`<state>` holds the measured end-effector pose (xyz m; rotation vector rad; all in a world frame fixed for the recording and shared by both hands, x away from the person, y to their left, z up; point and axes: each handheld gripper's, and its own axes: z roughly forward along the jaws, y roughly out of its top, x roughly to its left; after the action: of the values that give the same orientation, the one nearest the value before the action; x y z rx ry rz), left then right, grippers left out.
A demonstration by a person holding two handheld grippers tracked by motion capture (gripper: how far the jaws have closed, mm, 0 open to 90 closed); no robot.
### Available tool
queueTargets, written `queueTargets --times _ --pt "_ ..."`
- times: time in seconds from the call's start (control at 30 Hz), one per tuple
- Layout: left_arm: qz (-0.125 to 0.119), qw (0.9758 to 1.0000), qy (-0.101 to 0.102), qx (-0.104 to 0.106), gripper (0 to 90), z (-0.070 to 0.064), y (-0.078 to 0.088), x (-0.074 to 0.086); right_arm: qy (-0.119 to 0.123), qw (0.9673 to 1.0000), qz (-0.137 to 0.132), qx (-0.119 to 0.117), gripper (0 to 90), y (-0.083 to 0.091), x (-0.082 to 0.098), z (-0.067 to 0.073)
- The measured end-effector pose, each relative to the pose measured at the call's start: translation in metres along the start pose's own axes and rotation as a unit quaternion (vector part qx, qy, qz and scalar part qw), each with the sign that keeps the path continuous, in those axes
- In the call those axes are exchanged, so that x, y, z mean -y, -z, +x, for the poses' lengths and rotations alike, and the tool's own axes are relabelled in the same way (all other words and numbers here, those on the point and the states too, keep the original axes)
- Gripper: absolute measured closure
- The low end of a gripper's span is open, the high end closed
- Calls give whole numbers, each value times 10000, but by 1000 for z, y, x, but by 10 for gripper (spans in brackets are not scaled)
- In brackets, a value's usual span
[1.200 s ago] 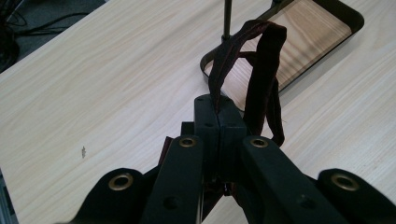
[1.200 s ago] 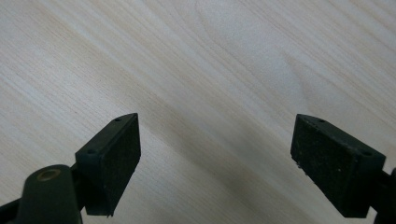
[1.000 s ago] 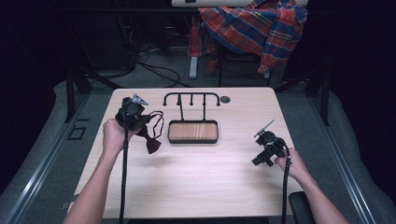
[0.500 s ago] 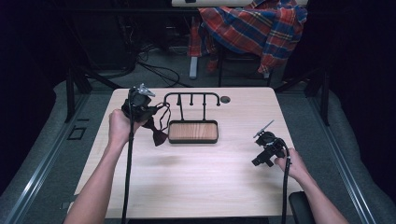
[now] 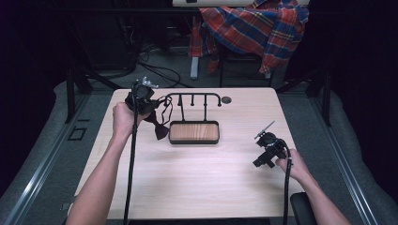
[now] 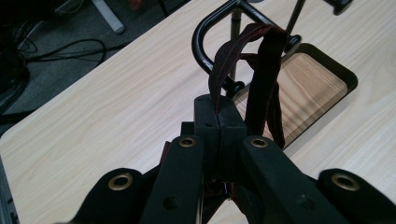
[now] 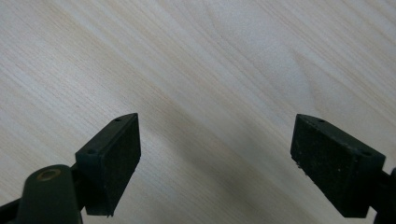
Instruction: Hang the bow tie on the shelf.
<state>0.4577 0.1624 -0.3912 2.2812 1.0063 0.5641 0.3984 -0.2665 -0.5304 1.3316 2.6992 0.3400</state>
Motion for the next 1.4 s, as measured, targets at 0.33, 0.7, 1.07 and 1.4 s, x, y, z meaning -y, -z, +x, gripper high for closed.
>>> queueTargets --times 0.33,0.7,1.07,1.4 --pt "148 9997 78 -180 893 4 -19 -1 35 10000 34 -4 159 1 0 -1" --pt "205 9993 63 -307 892 2 -29 -2 44 10000 53 2 159 1 0 0" --pt "261 9986 70 -449 891 1 -40 -2 98 9999 129 6 159 1 -1 0" --pt "308 9985 167 -410 888 1 -53 4 69 10000 69 -10 159 0 0 0"
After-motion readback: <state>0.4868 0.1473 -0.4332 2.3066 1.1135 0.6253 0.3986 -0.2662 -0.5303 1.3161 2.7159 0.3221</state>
